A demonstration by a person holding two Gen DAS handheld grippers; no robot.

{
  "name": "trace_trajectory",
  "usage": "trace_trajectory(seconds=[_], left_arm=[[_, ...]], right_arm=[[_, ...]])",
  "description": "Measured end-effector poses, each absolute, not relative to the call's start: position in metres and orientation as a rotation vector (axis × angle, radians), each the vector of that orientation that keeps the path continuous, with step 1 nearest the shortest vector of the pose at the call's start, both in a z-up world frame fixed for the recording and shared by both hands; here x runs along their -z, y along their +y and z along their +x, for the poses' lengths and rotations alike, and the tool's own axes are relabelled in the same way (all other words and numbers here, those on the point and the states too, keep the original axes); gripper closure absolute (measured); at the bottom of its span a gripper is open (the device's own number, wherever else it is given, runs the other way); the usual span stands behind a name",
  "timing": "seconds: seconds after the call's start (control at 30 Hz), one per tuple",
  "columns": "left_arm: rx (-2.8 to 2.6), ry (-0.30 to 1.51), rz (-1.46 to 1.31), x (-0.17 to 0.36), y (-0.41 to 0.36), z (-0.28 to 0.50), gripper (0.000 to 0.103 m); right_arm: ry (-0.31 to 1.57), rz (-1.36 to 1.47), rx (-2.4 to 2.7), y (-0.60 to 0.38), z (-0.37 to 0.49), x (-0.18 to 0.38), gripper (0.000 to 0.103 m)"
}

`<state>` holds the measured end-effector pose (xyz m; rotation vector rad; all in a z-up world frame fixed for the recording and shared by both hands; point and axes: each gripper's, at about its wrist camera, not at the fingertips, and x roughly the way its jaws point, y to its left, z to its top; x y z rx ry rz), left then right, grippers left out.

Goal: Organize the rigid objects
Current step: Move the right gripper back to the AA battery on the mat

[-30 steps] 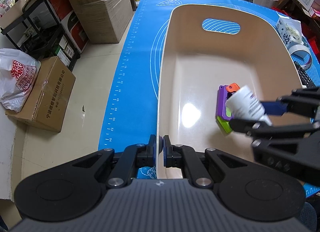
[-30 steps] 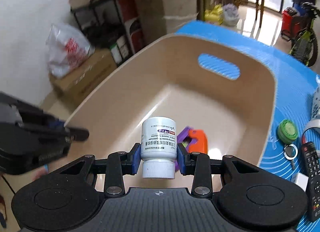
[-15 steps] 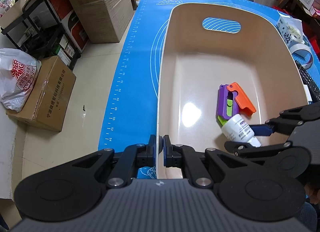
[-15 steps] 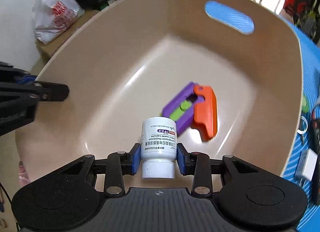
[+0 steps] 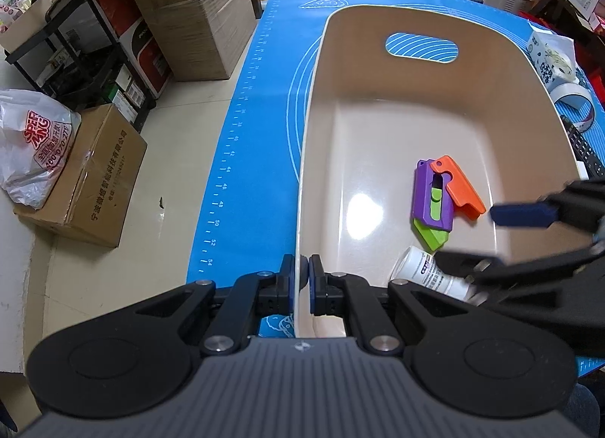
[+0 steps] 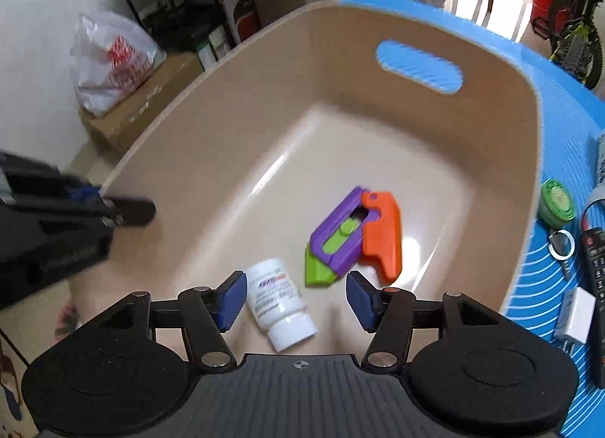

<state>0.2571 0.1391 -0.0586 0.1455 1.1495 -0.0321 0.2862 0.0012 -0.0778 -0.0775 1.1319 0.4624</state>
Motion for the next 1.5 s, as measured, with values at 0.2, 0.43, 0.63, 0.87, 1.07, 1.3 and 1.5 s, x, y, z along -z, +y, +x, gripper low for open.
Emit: trace_trajectory(seconds=[0.2, 0.43, 0.63, 0.87, 1.07, 1.3, 1.5], left_arm=[[0.030, 1.151, 0.144, 0.058, 0.139, 0.257, 0.094], [0.029, 1.150, 0.144, 0.058, 0.139, 0.257, 0.094], [0.027, 1.151, 0.152, 0.058, 0.138, 0.257, 0.094], [0.027, 1.150, 0.158, 0.058, 0.138, 0.257, 0.094], [0.029, 1.151, 0.165, 0.059, 0.137, 0.257, 0.094], [0.026, 1.151, 0.169, 0.060, 0.136, 0.259, 0.093], [0.026, 1.152, 0.168, 0.060, 0.136, 0.259, 0.093]], right_arm=[[1.027, 0.034, -0.415, -0.038, 0.286, 0.041, 0.034], [0.909, 0.156, -0.308, -0.088, 0.290, 0.008, 0.034], [0.880, 0.243, -0.201, -0.131, 0.304, 0.009, 0.034], [0.945, 0.299, -0.091, -0.155, 0.324, 0.052, 0.034], [0.987, 0.275, -0.064, -0.153, 0.335, 0.086, 0.034], [0.987, 0.359, -0.070, -0.161, 0.339, 0.104, 0.035], [0.983, 0.391, -0.070, -0.165, 0.342, 0.110, 0.034]])
